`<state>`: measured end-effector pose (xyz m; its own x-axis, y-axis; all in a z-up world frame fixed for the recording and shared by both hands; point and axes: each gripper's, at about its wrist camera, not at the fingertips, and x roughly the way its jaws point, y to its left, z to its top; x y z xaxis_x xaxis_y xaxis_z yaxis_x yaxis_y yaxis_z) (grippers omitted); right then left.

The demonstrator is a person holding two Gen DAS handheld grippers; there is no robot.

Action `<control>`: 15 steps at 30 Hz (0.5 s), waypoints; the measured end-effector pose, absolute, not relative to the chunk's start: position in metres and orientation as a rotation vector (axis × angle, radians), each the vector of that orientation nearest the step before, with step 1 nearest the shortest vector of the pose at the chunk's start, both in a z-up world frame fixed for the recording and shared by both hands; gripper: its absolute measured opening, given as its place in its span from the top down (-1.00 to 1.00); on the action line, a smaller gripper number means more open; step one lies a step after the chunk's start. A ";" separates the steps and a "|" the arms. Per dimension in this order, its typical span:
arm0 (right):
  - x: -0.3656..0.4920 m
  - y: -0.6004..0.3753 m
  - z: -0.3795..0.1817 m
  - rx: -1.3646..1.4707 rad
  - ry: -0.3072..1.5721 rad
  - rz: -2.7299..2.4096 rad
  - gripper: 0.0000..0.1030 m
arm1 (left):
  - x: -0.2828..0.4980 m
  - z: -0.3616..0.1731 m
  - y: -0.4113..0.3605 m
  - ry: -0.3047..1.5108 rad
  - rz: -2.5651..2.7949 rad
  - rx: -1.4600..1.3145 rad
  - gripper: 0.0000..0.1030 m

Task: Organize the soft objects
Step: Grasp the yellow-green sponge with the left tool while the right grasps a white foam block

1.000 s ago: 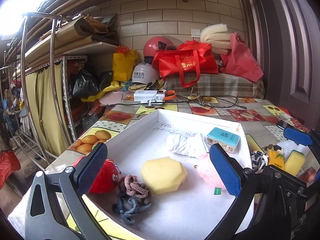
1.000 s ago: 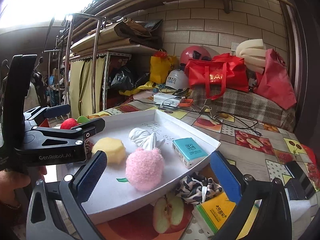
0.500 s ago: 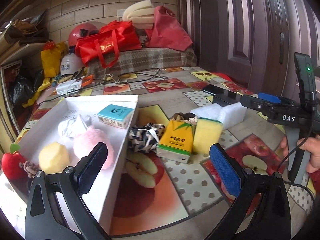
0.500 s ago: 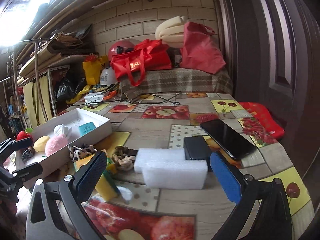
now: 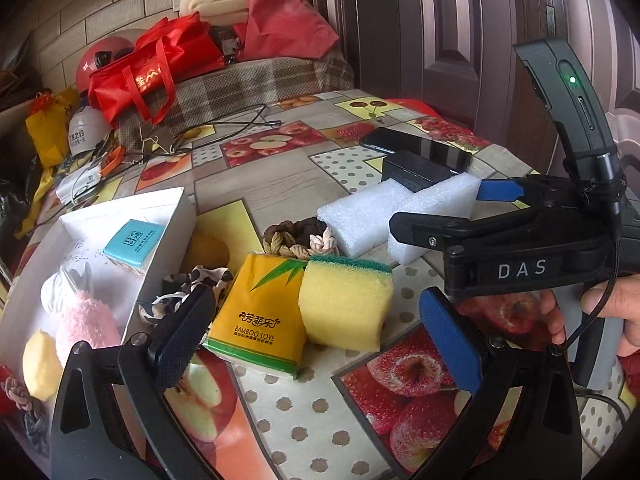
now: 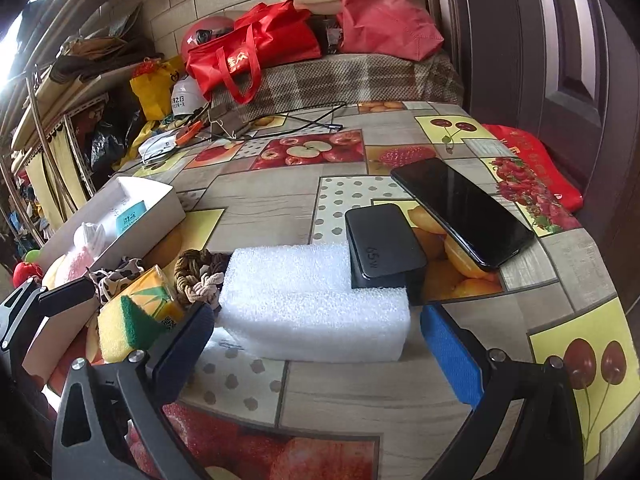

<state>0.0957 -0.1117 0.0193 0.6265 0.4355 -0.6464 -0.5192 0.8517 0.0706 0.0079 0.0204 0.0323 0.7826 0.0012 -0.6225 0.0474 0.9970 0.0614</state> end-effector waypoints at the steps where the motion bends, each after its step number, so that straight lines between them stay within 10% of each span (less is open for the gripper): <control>1: 0.096 -0.108 0.018 -0.144 0.717 0.543 -1.00 | 0.010 0.031 0.020 0.679 -0.029 0.072 -0.99; 5: 0.100 -0.105 0.014 -0.162 0.751 0.533 -1.00 | 0.020 0.027 0.016 0.709 -0.057 0.075 -0.67; 8: 0.100 -0.111 0.016 -0.137 0.742 0.522 -0.82 | 0.025 0.024 0.014 0.741 -0.089 0.078 0.20; 15: 0.082 -0.124 0.031 -0.089 0.612 0.506 -0.74 | 0.002 0.039 0.017 0.604 -0.105 0.056 0.23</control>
